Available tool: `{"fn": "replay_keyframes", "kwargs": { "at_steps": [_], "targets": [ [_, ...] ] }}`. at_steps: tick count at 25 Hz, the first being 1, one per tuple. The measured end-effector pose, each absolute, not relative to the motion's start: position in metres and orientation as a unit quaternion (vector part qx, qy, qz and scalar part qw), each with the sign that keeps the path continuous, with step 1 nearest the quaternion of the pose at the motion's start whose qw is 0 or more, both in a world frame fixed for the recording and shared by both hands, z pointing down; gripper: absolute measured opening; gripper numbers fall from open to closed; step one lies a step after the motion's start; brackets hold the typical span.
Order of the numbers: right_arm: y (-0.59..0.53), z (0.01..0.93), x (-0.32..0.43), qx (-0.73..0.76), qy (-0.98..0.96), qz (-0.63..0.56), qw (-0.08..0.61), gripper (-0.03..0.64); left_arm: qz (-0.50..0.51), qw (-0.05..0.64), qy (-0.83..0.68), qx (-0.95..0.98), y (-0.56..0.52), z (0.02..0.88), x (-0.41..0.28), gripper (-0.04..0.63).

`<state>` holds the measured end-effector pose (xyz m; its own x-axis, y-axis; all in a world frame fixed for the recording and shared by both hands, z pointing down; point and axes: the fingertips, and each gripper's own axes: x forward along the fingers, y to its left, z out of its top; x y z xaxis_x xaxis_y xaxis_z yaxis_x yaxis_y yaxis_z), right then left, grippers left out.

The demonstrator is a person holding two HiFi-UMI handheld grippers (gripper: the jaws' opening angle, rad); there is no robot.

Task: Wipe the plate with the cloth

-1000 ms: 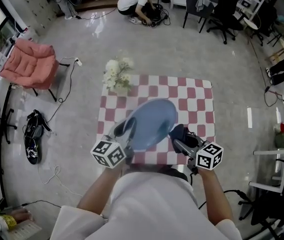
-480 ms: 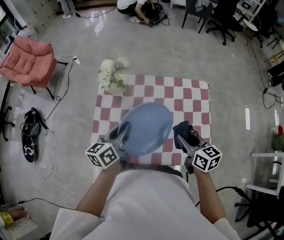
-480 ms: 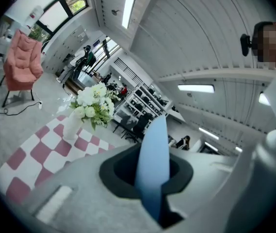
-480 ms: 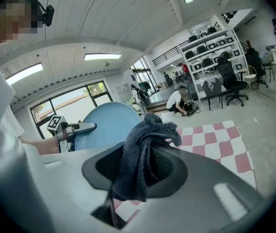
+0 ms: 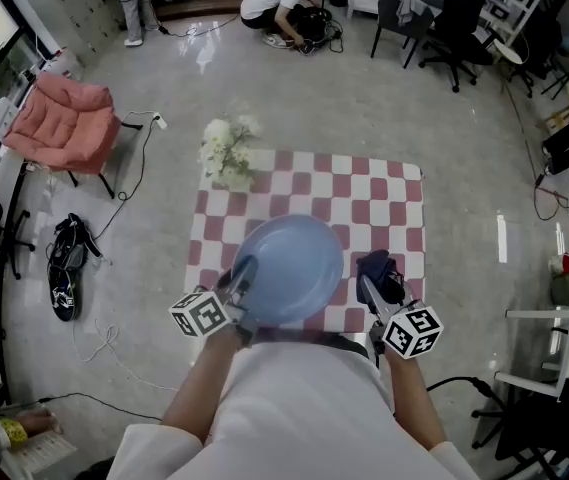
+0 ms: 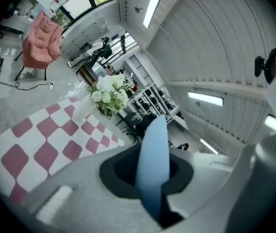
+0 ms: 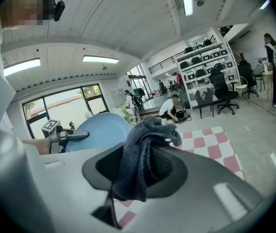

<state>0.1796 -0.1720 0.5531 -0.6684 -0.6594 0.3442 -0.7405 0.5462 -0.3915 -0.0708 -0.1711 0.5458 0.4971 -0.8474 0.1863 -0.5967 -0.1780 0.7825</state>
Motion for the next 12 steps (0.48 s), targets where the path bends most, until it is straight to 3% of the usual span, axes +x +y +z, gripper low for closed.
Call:
{"fn": "replay_keyframes", "kwargs": {
  "at_steps": [12],
  "targets": [
    [-0.1763, 0.5523, 0.1896, 0.412, -0.873, 0.250, 0.071, 0.117, -0.164, 0.463, -0.469, 0.734, -0.1657, 0.5554, -0.0645, 0.035]
  ]
}}
